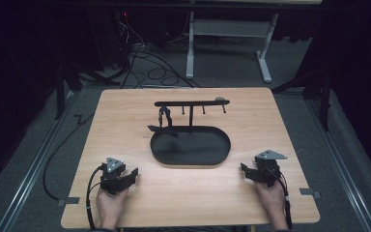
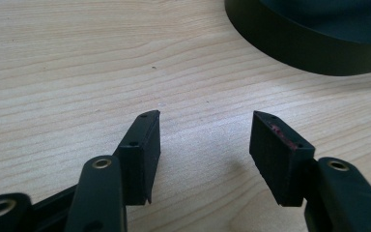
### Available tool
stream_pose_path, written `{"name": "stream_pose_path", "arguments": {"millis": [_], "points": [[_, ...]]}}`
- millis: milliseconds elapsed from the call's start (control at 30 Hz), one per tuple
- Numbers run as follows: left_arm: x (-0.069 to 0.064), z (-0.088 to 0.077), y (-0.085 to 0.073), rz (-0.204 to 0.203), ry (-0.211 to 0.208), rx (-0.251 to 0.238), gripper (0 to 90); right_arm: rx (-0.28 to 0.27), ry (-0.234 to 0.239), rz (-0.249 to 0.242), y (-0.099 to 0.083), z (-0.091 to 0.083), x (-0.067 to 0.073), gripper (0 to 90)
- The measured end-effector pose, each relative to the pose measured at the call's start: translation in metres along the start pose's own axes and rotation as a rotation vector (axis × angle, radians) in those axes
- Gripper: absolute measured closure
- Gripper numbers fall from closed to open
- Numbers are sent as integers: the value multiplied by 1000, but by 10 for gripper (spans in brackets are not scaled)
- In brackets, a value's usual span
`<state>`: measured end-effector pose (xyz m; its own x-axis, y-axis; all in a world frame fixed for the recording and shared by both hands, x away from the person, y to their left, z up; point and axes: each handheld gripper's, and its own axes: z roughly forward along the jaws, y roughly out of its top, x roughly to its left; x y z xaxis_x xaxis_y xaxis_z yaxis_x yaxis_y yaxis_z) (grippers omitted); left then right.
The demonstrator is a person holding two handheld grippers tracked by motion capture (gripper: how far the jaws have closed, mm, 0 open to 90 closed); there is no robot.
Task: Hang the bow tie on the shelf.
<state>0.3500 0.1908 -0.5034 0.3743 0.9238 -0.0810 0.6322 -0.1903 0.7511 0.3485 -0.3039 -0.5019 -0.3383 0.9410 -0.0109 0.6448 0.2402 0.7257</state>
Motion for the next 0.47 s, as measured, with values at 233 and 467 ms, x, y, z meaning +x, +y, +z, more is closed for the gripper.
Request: {"name": "stream_pose_path", "arguments": {"millis": [233,467], "points": [[-4,3,-3,20,28,-7,418,0,0,0,0,0,0,351],[-7,4,-2,48,35,4,377,0,0,-1,0,0,0,351]]}}
